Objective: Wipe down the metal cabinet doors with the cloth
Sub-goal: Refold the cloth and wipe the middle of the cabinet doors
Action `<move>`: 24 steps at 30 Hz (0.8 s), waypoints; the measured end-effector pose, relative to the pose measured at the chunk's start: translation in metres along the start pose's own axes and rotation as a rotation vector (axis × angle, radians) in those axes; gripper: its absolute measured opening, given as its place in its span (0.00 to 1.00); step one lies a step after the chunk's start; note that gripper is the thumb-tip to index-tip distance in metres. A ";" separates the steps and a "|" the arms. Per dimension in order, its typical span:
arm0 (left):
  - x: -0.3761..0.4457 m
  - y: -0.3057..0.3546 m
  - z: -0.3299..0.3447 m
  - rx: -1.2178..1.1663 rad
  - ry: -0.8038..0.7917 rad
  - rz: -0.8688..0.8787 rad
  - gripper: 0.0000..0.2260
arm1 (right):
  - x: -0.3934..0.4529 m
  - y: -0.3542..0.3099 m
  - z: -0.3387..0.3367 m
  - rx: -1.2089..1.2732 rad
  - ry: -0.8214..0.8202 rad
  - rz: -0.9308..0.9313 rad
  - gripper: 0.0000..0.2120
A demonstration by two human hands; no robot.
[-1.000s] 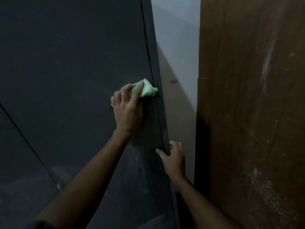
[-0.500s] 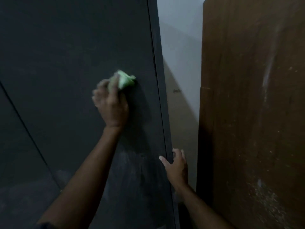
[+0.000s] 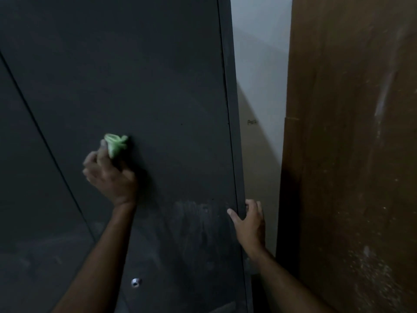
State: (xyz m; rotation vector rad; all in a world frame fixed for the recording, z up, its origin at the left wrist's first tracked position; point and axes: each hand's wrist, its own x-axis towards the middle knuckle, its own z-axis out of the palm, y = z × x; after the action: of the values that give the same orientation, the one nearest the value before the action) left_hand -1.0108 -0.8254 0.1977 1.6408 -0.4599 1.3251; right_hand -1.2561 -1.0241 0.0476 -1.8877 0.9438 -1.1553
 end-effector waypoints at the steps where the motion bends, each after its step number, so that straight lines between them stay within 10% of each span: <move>1: -0.023 -0.001 -0.004 0.019 -0.102 0.098 0.25 | -0.001 -0.001 0.001 -0.006 0.000 -0.003 0.24; 6: -0.030 -0.038 -0.025 0.105 -0.505 0.905 0.31 | -0.001 -0.001 -0.001 -0.011 -0.017 0.004 0.25; 15: 0.120 0.129 0.025 -0.045 -0.038 0.184 0.24 | -0.001 -0.002 0.000 -0.039 -0.030 0.009 0.27; 19: 0.063 0.188 0.046 0.000 -0.338 0.677 0.25 | 0.002 -0.001 -0.002 -0.037 -0.049 0.022 0.27; 24: -0.058 0.082 0.029 0.036 -0.629 1.243 0.32 | 0.001 -0.004 -0.005 -0.041 -0.059 0.031 0.25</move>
State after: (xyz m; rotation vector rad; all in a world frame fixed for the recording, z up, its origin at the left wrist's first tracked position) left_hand -1.0774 -0.9048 0.1819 1.8097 -2.0765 1.5652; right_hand -1.2597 -1.0242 0.0527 -1.9227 0.9671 -1.0634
